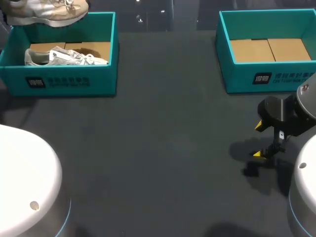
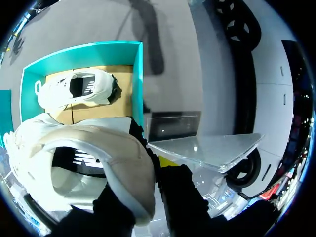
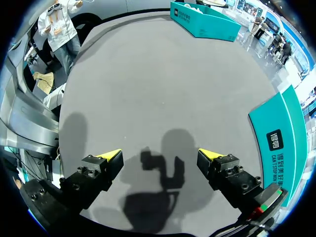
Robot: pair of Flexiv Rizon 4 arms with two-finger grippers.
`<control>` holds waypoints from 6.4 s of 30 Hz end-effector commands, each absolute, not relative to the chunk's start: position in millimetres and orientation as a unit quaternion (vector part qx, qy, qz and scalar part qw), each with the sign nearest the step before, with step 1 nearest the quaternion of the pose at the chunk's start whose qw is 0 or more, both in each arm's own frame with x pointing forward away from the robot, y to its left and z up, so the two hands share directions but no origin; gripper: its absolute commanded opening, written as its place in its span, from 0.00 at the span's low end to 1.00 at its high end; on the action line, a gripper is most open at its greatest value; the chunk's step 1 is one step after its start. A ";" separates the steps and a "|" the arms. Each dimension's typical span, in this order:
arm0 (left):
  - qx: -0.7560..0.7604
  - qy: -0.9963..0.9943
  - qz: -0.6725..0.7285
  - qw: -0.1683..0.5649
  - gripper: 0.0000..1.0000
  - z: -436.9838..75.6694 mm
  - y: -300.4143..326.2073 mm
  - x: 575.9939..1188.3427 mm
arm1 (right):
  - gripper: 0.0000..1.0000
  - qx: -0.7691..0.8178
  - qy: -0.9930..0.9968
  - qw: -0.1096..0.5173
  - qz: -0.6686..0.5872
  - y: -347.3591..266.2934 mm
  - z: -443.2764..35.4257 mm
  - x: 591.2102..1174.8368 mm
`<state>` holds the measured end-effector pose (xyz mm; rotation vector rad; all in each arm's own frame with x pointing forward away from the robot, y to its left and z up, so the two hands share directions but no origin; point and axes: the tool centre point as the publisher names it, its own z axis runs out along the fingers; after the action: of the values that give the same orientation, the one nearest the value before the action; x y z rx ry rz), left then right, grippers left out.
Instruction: Take the shoe out of the shoebox, open the shoe tongue, remove and reinsert the insole, then place the shoe into the shoebox
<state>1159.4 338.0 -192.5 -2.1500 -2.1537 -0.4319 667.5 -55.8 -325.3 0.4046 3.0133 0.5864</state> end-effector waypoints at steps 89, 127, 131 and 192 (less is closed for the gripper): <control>-0.673 -0.721 -0.137 0.093 0.00 -354.8 294.9 1208.2 | 1.00 0.131 0.973 0.024 0.189 -56.0 -325.0 665.3; -0.680 -0.730 -0.074 0.004 1.00 -286.0 276.4 1169.1 | 1.00 0.131 0.973 0.024 0.189 -56.0 -325.0 665.3; -0.685 -0.725 -0.064 -0.010 1.00 -262.5 271.8 1144.2 | 1.00 0.131 0.973 0.024 0.189 -56.0 -325.0 665.3; -0.704 -0.709 -0.036 0.036 0.88 -315.5 278.3 1043.1 | 1.00 0.131 0.973 0.024 0.189 -56.0 -325.0 665.3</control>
<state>1037.9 277.1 -311.3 -2.1572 -2.1817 -0.1246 667.5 -55.9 -325.3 0.4050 3.0133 0.5863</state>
